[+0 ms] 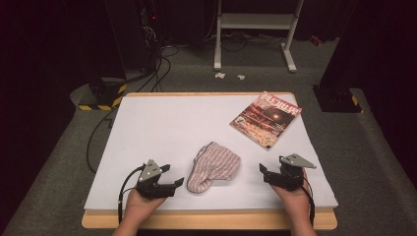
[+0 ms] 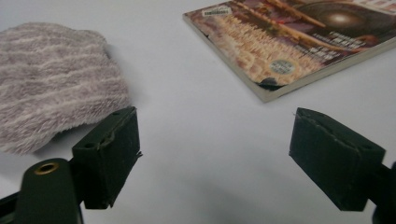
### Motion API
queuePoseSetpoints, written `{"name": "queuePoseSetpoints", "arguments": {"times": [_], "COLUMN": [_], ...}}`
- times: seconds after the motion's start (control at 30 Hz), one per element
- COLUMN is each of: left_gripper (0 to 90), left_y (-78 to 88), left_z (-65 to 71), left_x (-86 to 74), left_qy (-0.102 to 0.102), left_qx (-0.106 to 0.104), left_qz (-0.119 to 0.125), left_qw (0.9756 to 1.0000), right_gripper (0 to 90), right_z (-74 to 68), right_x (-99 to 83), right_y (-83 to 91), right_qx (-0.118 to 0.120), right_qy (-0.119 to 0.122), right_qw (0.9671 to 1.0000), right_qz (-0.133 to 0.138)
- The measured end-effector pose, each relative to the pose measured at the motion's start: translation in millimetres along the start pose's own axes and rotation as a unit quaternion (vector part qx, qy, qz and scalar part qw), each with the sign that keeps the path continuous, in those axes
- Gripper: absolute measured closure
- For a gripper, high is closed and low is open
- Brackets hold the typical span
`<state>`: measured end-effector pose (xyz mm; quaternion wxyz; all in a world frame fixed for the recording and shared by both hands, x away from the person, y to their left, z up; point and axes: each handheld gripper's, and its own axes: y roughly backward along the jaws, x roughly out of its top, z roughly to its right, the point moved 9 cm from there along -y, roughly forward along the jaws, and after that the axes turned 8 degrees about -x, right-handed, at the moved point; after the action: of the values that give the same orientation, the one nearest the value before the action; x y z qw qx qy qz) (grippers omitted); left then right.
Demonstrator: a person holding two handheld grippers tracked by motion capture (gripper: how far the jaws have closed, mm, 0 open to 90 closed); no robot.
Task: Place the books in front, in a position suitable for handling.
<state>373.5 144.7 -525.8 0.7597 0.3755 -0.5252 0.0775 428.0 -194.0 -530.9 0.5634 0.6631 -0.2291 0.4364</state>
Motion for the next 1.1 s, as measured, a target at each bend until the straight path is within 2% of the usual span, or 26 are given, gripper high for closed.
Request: {"name": "queuePoseSetpoints", "arguments": {"times": [0.17,0.23,0.27,0.33,0.43,0.67,0.8,0.9,1.03,1.1], "left_gripper": [24.6,25.1,25.6,27.8,24.6,24.7,23.4,22.2,21.5,21.6], "left_y": [-14.9,-24.7,-28.8,-34.1,-43.0,-74.7,-95.2,-107.9,-120.2,-123.8], "left_z": [14.0,20.6,23.2,27.5,29.2,28.7,25.0,21.7,18.8,16.4], "left_x": [10.2,13.9,16.3,25.4,40.5,56.6,53.7,46.1,32.4,27.2], "left_qy": [-0.025,-0.027,-0.031,-0.047,-0.055,-0.035,-0.026,-0.013,-0.015,-0.023], "left_qx": [-0.021,-0.053,-0.061,-0.053,-0.034,-0.025,-0.016,-0.012,-0.004,0.002], "left_qz": [-0.008,-0.021,-0.027,-0.023,-0.019,-0.045,-0.075,-0.091,-0.125,-0.141], "left_qw": [0.9994,0.998,0.9973,0.9972,0.9977,0.9981,0.9967,0.9957,0.992,0.9898], "right_gripper": [20.6,22.0,22.2,22.2,23.3,24.5,24.5,25.7,26.4,26.7], "right_z": [-0.3,1.5,2.6,5.9,10.5,11.3,11.8,12.1,9.7,8.9], "right_x": [0.2,0.8,0.7,0.3,2.1,3.4,3.3,5.1,7.8,7.2], "right_y": [-2.2,-1.5,-1.1,0.4,5.2,2.9,0.6,2.3,4.7,4.3], "right_qx": [-0.004,-0.012,-0.014,-0.012,-0.012,0.005,0.012,0.016,0.018,0.018], "right_qy": [-0.001,0.006,0.007,-0.003,-0.018,-0.025,-0.032,-0.047,-0.046,-0.048], "right_qw": [0.9999,0.9996,0.9995,0.9996,0.9992,0.999,0.9988,0.9982,0.9981,0.9981], "right_qz": [0.012,0.024,0.026,0.027,0.035,0.038,0.035,0.035,0.038,0.035]}}
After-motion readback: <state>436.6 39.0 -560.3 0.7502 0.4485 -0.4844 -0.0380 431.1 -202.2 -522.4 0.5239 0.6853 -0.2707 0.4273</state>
